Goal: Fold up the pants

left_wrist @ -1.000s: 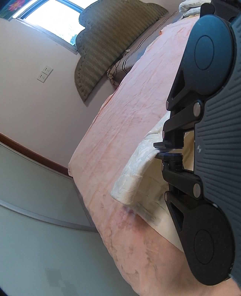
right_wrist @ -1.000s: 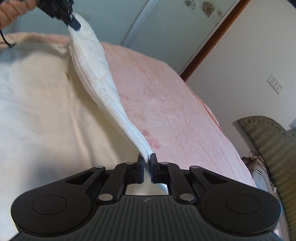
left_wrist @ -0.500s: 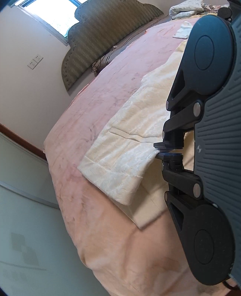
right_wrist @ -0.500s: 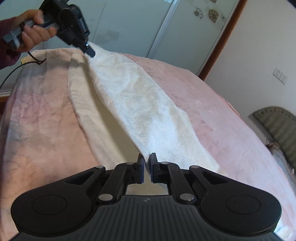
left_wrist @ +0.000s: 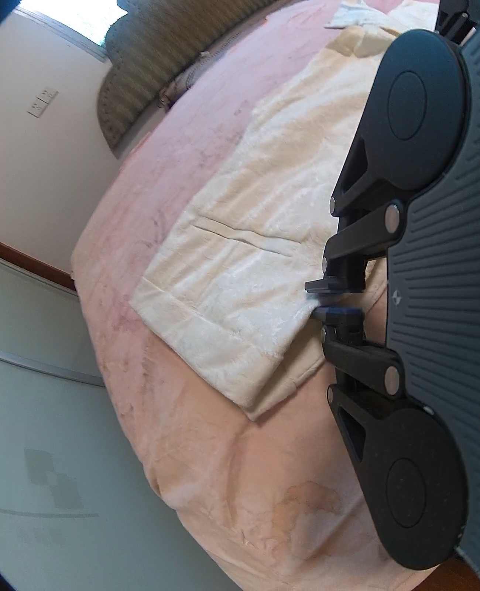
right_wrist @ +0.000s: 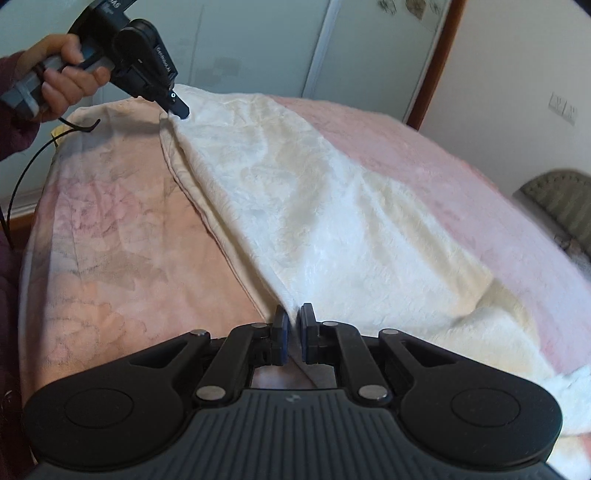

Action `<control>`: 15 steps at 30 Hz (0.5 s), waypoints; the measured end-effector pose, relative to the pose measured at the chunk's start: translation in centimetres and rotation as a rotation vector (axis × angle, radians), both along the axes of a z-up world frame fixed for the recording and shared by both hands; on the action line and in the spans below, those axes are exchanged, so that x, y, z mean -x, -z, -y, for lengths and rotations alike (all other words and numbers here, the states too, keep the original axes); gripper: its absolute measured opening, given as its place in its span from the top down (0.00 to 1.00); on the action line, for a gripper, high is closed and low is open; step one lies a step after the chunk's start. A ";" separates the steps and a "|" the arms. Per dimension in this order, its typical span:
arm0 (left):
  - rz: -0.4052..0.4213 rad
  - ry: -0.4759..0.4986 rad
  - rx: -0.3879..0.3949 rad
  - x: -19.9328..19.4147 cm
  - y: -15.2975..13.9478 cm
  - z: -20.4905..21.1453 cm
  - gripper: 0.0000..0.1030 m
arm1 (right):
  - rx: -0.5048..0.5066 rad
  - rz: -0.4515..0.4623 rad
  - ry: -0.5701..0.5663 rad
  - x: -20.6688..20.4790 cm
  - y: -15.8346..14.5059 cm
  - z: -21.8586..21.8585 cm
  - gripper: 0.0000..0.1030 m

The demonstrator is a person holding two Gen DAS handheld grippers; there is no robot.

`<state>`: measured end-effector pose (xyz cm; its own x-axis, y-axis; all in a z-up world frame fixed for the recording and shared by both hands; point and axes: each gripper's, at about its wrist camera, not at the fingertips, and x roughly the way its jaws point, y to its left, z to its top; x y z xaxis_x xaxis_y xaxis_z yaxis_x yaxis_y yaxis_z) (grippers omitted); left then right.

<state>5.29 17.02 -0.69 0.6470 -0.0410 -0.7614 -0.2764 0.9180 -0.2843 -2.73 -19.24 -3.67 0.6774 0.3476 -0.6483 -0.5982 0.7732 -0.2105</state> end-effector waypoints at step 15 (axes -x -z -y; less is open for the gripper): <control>0.169 0.230 -0.188 -0.6 -7.4 7.8 0.72 | -0.338 -0.083 0.513 0.1 -1.2 12.4 0.85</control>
